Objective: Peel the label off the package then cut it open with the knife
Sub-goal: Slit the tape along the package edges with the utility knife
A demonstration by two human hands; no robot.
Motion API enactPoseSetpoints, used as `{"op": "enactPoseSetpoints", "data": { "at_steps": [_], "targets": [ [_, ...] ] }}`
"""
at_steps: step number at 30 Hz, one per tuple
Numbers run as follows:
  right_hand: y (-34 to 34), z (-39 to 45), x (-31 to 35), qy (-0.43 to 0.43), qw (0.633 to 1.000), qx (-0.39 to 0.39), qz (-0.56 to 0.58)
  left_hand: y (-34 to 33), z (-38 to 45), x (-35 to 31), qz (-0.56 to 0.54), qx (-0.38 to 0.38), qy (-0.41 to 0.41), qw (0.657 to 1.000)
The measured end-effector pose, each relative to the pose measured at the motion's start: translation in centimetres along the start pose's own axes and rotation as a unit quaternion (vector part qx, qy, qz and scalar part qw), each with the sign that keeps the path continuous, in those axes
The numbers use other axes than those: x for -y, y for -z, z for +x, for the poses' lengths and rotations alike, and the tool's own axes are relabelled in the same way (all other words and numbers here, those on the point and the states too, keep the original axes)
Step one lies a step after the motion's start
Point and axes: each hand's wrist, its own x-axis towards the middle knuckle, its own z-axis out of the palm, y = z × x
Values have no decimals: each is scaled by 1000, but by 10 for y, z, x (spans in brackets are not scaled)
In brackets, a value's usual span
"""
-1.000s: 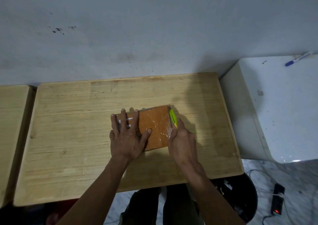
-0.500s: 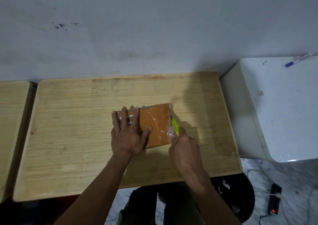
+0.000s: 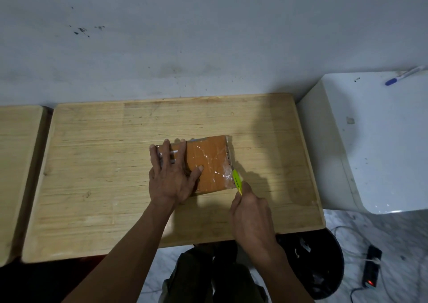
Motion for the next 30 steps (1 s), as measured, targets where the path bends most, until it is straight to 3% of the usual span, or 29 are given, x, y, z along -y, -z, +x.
{"op": "enactPoseSetpoints", "data": {
  "at_steps": [20, 26, 30],
  "targets": [
    [-21, -36, -30, -15, 999, 36, 3, -3, 2, 3, 8, -14, -11, 1000],
    [-7, -39, -38, -25, 994, -14, 104, -1, 1, 4, 5, -6, -13, 1000],
    [4, -29, -40, -90, 954, -64, 278, 1, -1, 4, 3, -2, -14, 1000]
  ]
}}
